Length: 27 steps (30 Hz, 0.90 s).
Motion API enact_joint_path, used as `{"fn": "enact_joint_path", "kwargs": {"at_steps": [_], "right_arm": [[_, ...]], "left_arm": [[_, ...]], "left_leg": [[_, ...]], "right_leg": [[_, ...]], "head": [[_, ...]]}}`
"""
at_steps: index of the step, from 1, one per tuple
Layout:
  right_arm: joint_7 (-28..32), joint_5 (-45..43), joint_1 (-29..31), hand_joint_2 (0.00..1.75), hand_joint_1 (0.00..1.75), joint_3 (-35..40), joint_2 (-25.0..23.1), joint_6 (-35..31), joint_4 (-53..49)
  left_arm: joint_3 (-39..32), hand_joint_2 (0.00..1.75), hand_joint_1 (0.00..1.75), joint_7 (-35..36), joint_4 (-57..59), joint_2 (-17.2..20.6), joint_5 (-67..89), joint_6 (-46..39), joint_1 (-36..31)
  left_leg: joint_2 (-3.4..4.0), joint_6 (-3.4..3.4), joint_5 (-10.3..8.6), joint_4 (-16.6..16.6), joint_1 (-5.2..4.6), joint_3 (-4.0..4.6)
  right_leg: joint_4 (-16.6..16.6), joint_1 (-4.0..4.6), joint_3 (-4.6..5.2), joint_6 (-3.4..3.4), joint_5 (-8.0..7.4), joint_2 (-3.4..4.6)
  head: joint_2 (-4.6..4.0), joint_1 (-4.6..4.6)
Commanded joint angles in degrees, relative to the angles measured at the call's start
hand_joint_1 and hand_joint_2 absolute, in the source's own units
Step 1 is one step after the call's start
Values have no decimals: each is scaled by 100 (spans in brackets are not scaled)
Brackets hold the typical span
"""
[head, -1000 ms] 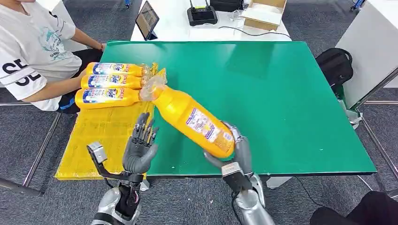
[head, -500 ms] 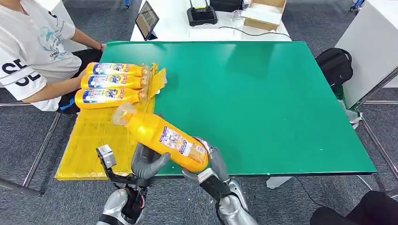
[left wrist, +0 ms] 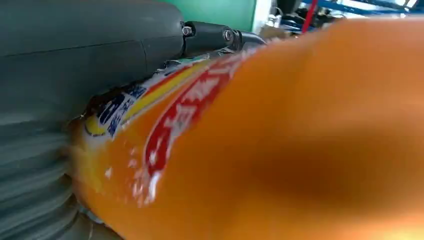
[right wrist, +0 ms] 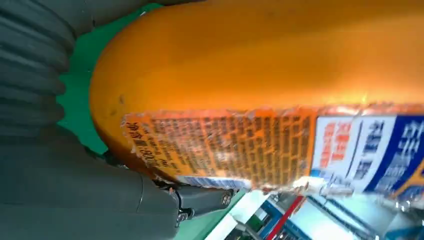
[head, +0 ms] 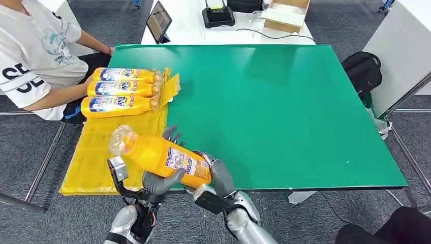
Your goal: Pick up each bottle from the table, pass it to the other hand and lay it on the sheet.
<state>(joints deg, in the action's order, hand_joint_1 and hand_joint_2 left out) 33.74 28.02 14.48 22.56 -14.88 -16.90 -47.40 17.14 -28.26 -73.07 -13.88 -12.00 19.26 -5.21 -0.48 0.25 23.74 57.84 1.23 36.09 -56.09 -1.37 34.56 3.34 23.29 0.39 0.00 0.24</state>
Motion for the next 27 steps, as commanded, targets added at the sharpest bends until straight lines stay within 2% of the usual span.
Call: {"fn": "enact_joint_path", "kwargs": {"at_steps": [1,2,7,10,11,13,24,27], "right_arm": [[-190,436,392,175,175,996,-52,29,1143],[-190,436,381,175,175,999,-49,33,1151],[-229,474,397,175,175,1055,-34,65,1214],[-239,446,402,175,175,1067,-29,97,1263],[-250,432,403,175,175,1069,-33,93,1271],[-266,436,413,175,175,1083,-35,114,1284],[-309,416,429,175,175,1120,0,131,1325],[-316,410,438,175,175,1118,6,142,1331]], "left_arm": [[291,175,0,143,785,110,152,-25,-453],[288,175,0,143,788,114,152,-26,-452],[245,175,0,132,833,96,178,-83,-475],[189,175,0,75,810,84,292,-236,-476],[152,175,16,37,784,63,371,-380,-473],[93,175,175,35,773,31,324,-403,-481],[-192,175,175,34,574,-95,-190,-388,-493],[-194,175,175,26,567,-96,-179,-438,-504]], "left_leg": [[0,-8,15,-5,5,-46],[-2,-5,6,-5,3,-24],[-6,-10,16,-4,4,-44],[-8,-4,5,-3,3,-17],[-10,-6,10,-2,4,-30],[-10,-6,8,-3,3,-27],[-10,-4,1,-2,2,-7],[-17,-7,10,1,5,-26]], "right_leg": [[7,11,-48,-24,15,-10],[7,6,-26,-14,7,-9],[7,9,-49,-21,18,-16],[5,5,-21,-12,8,-14],[5,8,-35,-19,13,-19],[5,8,-31,-18,12,-18],[3,3,-9,-9,6,-16],[3,9,-32,-18,16,-27]], "head": [[0,-2],[0,0],[0,2],[0,2],[0,2],[0,2],[0,2],[0,2]]}}
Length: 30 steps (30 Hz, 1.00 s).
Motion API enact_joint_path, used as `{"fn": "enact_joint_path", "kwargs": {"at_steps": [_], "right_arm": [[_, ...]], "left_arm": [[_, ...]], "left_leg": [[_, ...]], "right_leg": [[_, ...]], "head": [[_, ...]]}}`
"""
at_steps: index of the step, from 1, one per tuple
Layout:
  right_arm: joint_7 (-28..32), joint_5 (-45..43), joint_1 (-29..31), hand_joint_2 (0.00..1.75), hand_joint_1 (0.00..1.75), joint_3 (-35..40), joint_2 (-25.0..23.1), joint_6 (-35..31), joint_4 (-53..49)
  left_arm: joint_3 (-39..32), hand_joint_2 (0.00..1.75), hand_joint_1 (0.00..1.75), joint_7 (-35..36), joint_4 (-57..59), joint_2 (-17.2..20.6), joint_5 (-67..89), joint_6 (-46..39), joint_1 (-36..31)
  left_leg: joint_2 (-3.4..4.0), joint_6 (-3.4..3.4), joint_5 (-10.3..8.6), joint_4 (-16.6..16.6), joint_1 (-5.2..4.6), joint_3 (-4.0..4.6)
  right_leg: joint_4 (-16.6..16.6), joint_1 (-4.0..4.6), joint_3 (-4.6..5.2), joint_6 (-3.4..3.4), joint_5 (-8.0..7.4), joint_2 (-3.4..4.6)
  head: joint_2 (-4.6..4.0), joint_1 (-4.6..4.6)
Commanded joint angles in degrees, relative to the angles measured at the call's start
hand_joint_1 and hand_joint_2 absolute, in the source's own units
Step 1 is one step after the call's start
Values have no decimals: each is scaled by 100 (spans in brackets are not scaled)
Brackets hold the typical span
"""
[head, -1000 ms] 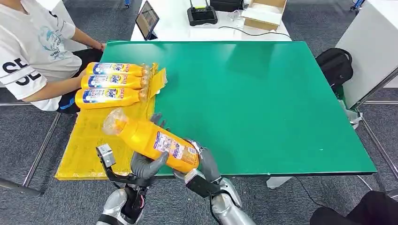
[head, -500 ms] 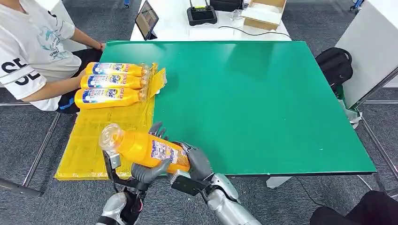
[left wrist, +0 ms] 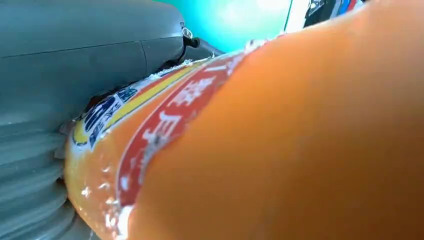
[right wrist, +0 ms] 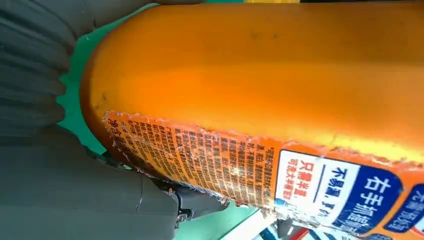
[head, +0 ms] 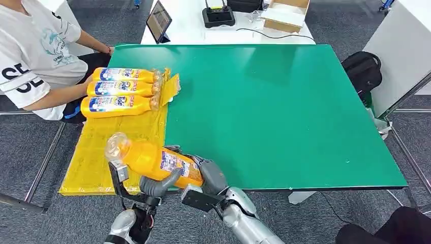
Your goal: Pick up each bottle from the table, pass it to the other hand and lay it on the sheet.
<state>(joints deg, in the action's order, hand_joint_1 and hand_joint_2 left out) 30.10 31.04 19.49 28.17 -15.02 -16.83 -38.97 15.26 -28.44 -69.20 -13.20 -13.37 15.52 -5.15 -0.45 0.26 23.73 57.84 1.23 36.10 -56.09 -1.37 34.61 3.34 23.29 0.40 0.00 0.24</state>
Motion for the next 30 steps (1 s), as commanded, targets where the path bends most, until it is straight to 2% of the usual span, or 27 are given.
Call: {"fn": "enact_joint_path", "kwargs": {"at_steps": [1,6,7,8,9,15,16,19,24,27,29,30], "right_arm": [[49,108,-63,175,175,556,19,136,488],[63,62,-67,175,175,521,8,135,471],[94,15,-78,175,23,483,-4,106,442],[83,-59,-89,175,0,420,-22,82,384],[70,-150,-90,175,0,381,-29,199,326],[48,-177,-91,175,0,384,-7,283,227],[78,-322,-125,0,0,324,-6,443,154],[257,-756,-225,0,0,193,119,906,-533],[163,-1019,-311,0,0,168,368,1131,-1651],[228,-1197,-383,0,0,83,425,1025,-2055],[378,-1212,-510,0,0,-46,408,592,-2324],[421,-1257,-569,0,0,-101,390,407,-2462]], "left_arm": [[-6,175,175,44,180,-163,-42,-64,-510],[-17,175,175,22,209,-175,-31,-146,-532],[-21,175,175,-25,203,-170,18,-244,-549],[-31,175,175,-116,180,-166,141,-448,-575],[-63,175,175,-204,151,-149,297,-680,-604],[-104,175,175,-204,135,-112,283,-662,-645],[-128,175,175,-354,118,-109,522,-1002,-651],[-447,175,175,-831,118,17,1231,-2097,-950],[-1205,175,175,-1156,513,311,2026,-3399,-1696],[-1466,175,175,-1156,962,576,2740,-4306,-2144],[-1406,175,175,-1156,1527,803,3617,-5069,-2451],[-1464,175,175,-1118,1887,852,3867,-5172,-2618]], "left_leg": [[-20,-7,7,0,4,-20],[-21,-8,10,0,5,-28],[-18,-7,6,-1,4,-18],[-19,-6,4,-1,4,-16],[-22,-8,10,1,5,-27],[-17,-8,10,1,4,-28],[-18,-6,6,1,5,-18],[-21,-7,7,4,5,-17],[-13,-3,-1,2,6,-5],[-8,-2,-3,1,3,-7],[-13,-5,4,6,7,-23],[-9,-2,-5,-1,4,-15]], "right_leg": [[3,8,-29,-15,13,-27],[5,10,-38,-18,15,-29],[4,8,-26,-14,10,-24],[4,8,-24,-13,10,-25],[3,10,-37,-18,16,-30],[1,9,-35,-18,15,-24],[2,9,-26,-15,11,-24],[-1,10,-26,-17,13,-28],[-2,10,-11,-15,3,-18],[-8,7,-8,-18,0,-14],[-12,12,-27,-27,9,-22],[-5,7,-19,-16,2,-14]], "head": [[0,2],[0,2],[0,2],[0,0],[0,0],[0,2],[0,0],[0,0],[0,2],[0,2],[0,2],[0,-2]]}}
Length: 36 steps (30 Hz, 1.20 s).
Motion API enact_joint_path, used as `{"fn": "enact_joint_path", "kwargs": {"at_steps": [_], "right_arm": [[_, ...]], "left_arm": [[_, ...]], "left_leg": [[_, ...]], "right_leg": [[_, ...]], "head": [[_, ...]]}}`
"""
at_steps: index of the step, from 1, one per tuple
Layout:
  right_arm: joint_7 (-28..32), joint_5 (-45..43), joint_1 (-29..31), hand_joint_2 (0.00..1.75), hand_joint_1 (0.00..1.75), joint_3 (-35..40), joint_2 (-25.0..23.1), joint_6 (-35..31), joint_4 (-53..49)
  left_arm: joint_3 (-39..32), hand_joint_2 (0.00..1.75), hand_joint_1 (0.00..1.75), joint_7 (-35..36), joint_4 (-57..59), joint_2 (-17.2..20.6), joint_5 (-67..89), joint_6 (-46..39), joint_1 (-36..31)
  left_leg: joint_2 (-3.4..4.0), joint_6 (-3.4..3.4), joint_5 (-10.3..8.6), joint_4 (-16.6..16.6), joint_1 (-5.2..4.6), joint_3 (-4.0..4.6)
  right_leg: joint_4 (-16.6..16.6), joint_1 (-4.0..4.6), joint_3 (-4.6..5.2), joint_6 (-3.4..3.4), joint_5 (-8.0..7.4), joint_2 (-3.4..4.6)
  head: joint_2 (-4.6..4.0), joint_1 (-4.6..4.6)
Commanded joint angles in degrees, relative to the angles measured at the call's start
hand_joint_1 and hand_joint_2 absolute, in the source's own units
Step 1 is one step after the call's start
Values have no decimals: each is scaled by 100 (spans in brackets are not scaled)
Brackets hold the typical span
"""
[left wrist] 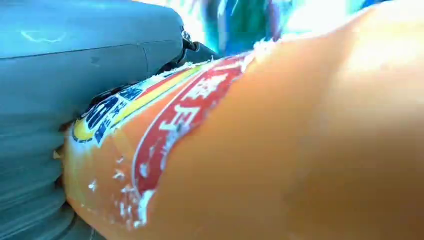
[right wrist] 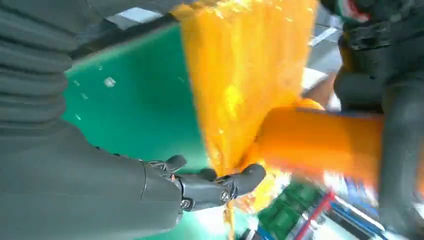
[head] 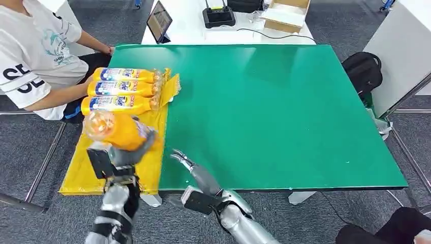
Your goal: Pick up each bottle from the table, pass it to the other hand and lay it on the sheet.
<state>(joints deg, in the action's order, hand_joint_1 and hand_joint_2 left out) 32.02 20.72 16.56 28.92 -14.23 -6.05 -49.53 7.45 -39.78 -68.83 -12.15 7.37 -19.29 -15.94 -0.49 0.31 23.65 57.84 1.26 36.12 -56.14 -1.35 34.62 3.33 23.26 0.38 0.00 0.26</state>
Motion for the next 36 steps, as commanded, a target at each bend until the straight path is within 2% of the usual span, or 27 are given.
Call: {"fn": "enact_joint_path", "kwargs": {"at_steps": [1,3,4,6,8,9,13,15,22,27,32,36], "right_arm": [[222,-234,-295,0,0,-190,311,-730,-1486],[332,-302,-366,0,0,-276,272,-1015,-1665],[399,-358,-400,0,0,-307,251,-1179,-1779],[449,-499,-452,0,0,-331,229,-1351,-1962],[490,-550,-475,0,0,-323,222,-1415,-2053],[558,-600,-480,0,0,-312,215,-1462,-2101],[764,-769,-527,0,0,-294,181,-1594,-2319],[793,-821,-568,0,0,-301,176,-1641,-2448],[793,-821,-568,0,0,-301,176,-1641,-2448],[798,-869,-613,0,0,-280,186,-1673,-2544],[763,-886,-616,0,0,-257,164,-1639,-2472],[660,-925,-634,0,0,-240,139,-1544,-2387]], "left_arm": [[-643,175,175,30,2045,824,1975,-1717,-1632],[-564,175,175,256,2549,948,2565,-1983,-1855],[-604,175,175,519,2765,1059,3524,-2071,-1948],[-1020,175,175,804,2930,1058,4999,-2071,-2002],[-1157,175,175,891,3120,1105,5488,-2071,-2068],[-896,175,175,1326,3469,1293,6395,-2071,-2185],[-213,175,175,1942,4731,1633,7435,-1766,-2739],[-48,175,175,2077,4910,1677,7620,-1391,-2843],[-48,175,175,2077,4910,1677,7620,-1391,-2843],[229,175,175,2384,5084,1698,7913,-630,-2889],[200,175,175,2447,5147,1682,7845,-478,-2834],[-10,175,175,2496,5208,1654,7570,20,-2826]], "left_leg": [[-7,-7,5,0,2,-24],[-11,-8,6,-1,2,-27],[-10,-5,1,-4,-1,-21],[-1,-4,1,-4,-2,-19],[6,-4,3,-3,-2,-18],[13,-6,12,0,2,-32],[4,-5,10,-2,2,-35],[-1,-4,8,1,3,-27],[5,-5,4,1,1,-11],[3,-6,9,2,2,-21],[8,-3,4,0,1,-11],[8,-7,11,3,3,-23]], "right_leg": [[0,7,-27,-19,8,-15],[0,7,-32,-20,11,-21],[1,3,-24,-16,8,-17],[1,1,-19,-12,5,-7],[0,1,-17,-12,4,1],[0,7,-30,-20,9,5],[-2,7,-31,-22,13,-5],[-5,8,-26,-21,12,-10],[-2,3,-9,-10,6,-5],[-3,6,-22,-16,11,-8],[-1,4,-9,-11,4,0],[-2,7,-23,-16,11,-3]], "head": [[0,0],[0,2],[0,-2],[0,-2],[0,0],[0,0],[0,2],[0,-2],[0,2],[0,2],[0,2],[0,2]]}}
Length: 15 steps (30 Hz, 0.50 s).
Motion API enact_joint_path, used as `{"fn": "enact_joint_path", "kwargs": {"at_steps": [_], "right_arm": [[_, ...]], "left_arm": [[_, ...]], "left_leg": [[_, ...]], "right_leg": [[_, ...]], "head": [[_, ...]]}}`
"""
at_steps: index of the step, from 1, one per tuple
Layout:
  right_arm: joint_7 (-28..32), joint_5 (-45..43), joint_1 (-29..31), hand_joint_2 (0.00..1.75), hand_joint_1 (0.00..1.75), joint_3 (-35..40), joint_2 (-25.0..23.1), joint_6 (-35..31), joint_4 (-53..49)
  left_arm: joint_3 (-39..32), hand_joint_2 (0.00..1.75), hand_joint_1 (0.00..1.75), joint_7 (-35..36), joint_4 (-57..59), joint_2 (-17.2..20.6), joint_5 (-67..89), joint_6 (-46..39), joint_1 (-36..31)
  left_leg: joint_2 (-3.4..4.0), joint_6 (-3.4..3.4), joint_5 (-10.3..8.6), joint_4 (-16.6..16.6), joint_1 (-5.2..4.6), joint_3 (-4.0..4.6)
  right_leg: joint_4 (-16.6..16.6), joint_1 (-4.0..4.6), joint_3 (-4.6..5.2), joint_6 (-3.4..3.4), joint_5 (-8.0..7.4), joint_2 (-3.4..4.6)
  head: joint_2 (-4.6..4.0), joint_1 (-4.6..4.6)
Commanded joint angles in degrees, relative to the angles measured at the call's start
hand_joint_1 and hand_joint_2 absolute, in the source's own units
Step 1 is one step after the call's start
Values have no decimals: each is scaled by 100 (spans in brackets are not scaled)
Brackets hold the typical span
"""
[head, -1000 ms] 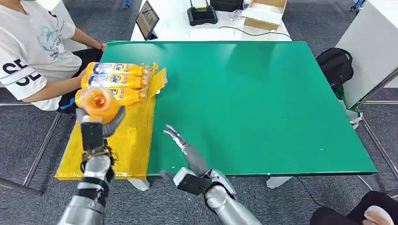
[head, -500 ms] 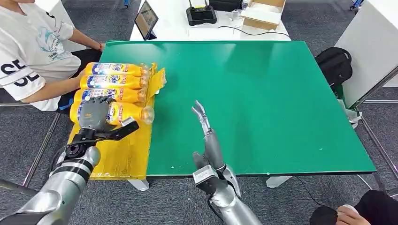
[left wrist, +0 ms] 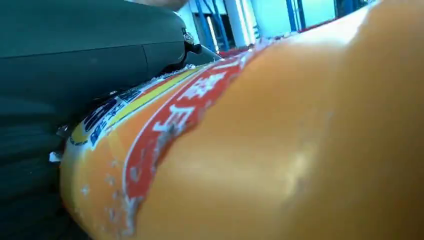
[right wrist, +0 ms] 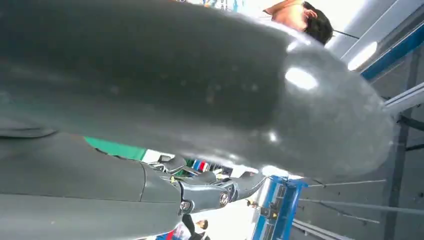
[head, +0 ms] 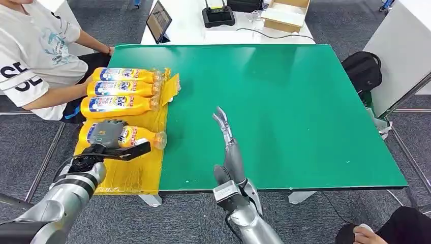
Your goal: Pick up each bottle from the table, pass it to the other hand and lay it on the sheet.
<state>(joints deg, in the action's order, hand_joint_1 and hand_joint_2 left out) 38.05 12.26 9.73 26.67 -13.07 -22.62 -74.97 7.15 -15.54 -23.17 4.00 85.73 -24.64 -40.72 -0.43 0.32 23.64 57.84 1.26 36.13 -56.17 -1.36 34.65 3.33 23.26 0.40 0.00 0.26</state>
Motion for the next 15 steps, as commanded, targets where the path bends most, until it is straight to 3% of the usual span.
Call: {"fn": "enact_joint_path", "kwargs": {"at_steps": [1,9,10,11,12,15], "right_arm": [[52,-79,48,0,0,-11,19,123,182],[-31,-103,50,0,0,0,-3,213,287],[-40,-103,51,0,0,-4,-7,226,302],[-55,-104,48,0,0,-18,-18,254,321],[-71,-103,44,0,0,-28,-23,261,334],[-91,-106,55,0,0,-55,-32,294,404]], "left_arm": [[1,175,175,94,647,43,-291,632,-344],[-180,175,175,158,715,32,-404,992,-290],[-285,175,68,186,709,2,-520,1074,-282],[-503,175,0,132,672,-49,-780,1164,-247],[-606,0,0,128,678,-86,-904,1214,-236],[-849,0,0,-40,699,-158,-1245,1571,-253]], "left_leg": [[4,-7,10,1,2,-20],[5,-5,5,-5,-1,-18],[10,-7,9,-6,1,-29],[6,-5,6,-5,0,-21],[8,-8,11,-6,1,-35],[4,-8,10,-6,1,-36]], "right_leg": [[1,6,-21,-13,8,-2],[4,1,-21,-9,3,2],[7,4,-31,-14,5,5],[5,2,-25,-11,3,3],[8,6,-39,-17,7,3],[8,5,-40,-15,8,-2]], "head": [[0,0],[0,2],[0,0],[0,2],[0,2],[0,0]]}}
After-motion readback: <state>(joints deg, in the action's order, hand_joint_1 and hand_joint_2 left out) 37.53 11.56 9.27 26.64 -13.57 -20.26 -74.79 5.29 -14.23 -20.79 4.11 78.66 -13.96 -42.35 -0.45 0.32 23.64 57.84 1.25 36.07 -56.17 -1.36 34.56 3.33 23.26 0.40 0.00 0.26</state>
